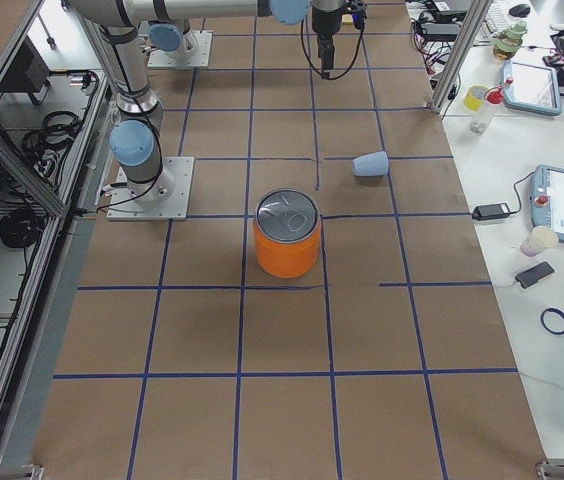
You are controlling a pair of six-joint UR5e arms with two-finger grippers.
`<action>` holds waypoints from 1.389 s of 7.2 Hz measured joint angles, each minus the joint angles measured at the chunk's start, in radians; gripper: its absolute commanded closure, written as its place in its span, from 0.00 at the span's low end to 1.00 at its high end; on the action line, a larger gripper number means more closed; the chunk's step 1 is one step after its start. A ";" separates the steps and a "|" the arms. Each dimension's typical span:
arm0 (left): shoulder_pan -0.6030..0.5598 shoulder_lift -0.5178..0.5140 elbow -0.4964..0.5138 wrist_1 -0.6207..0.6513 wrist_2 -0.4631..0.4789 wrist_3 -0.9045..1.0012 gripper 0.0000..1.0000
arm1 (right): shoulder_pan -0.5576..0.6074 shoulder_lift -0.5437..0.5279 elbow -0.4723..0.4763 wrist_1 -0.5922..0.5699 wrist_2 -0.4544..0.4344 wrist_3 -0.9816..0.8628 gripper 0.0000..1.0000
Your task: Flip cup
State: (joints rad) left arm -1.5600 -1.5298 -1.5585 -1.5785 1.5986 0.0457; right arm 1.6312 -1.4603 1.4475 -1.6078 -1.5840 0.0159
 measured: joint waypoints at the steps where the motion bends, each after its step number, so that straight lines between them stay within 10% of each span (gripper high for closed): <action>1: 0.000 -0.001 0.000 0.000 -0.001 -0.001 0.00 | -0.001 0.000 0.000 0.000 -0.001 0.000 0.00; 10: 0.000 -0.002 0.000 0.000 -0.002 -0.001 0.00 | -0.014 0.027 -0.007 -0.012 -0.004 -0.013 0.00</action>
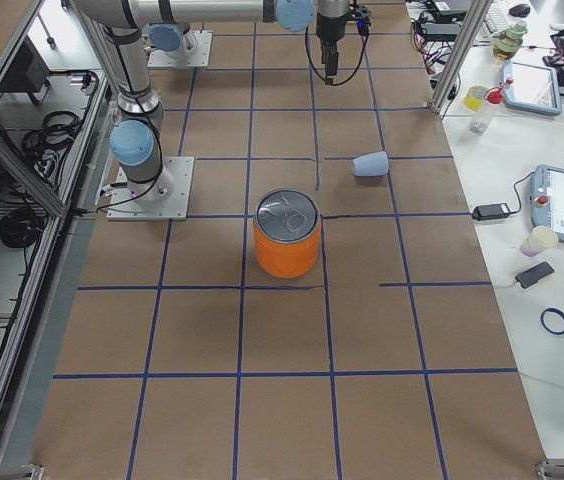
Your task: Flip cup
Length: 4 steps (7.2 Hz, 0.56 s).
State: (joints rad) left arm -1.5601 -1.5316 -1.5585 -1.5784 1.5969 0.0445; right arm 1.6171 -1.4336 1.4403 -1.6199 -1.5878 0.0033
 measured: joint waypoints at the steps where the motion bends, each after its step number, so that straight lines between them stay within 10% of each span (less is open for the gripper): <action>1: 0.000 0.000 0.000 0.000 0.000 0.000 0.00 | -0.002 0.003 -0.007 -0.003 0.002 -0.001 0.00; 4: 0.000 0.000 0.000 0.000 0.000 0.000 0.00 | -0.056 0.079 -0.082 -0.012 0.012 -0.022 0.00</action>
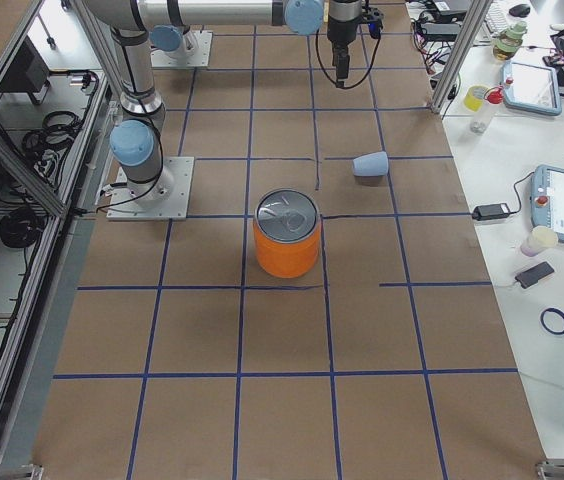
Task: Flip cup
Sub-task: 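Move the right gripper down over the upside-down white cup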
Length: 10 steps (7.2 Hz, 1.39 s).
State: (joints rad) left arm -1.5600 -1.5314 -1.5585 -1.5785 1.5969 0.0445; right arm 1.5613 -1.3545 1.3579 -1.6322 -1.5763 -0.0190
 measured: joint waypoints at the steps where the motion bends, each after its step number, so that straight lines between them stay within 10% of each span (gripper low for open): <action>1: 0.000 0.000 0.000 0.000 0.000 0.000 0.00 | -0.023 0.065 -0.032 -0.034 -0.002 -0.013 0.00; 10: 0.000 -0.001 0.000 0.000 0.000 0.000 0.00 | -0.086 0.485 -0.015 -0.396 0.042 -0.105 0.05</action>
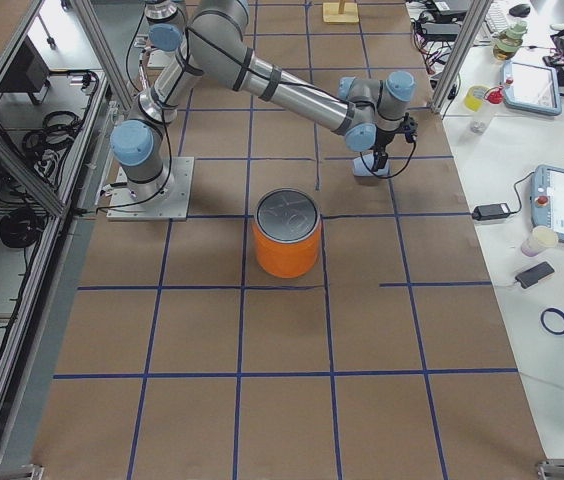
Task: Flip cup
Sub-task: 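Move the right gripper down over the upside-down white cup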
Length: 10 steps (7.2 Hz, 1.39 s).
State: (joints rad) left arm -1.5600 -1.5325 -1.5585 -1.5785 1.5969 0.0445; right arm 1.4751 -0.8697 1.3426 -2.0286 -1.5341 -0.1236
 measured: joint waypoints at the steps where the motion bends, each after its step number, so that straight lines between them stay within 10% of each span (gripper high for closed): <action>1: 0.000 0.000 0.000 0.000 0.000 0.000 0.00 | 0.000 0.005 0.028 -0.034 -0.006 -0.010 0.32; 4: 0.000 0.000 0.000 0.000 0.000 0.000 0.00 | -0.003 -0.007 0.066 -0.084 -0.012 -0.055 0.75; 8: 0.000 -0.001 0.000 0.000 0.000 0.000 0.00 | 0.096 -0.095 0.080 -0.075 0.006 -0.285 0.80; 10: 0.000 0.000 0.000 0.000 0.000 0.001 0.00 | 0.245 -0.116 0.080 -0.094 0.007 -0.463 0.59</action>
State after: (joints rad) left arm -1.5601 -1.5325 -1.5585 -1.5784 1.5968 0.0459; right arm 1.7205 -0.9857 1.4230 -2.1228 -1.5271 -0.5865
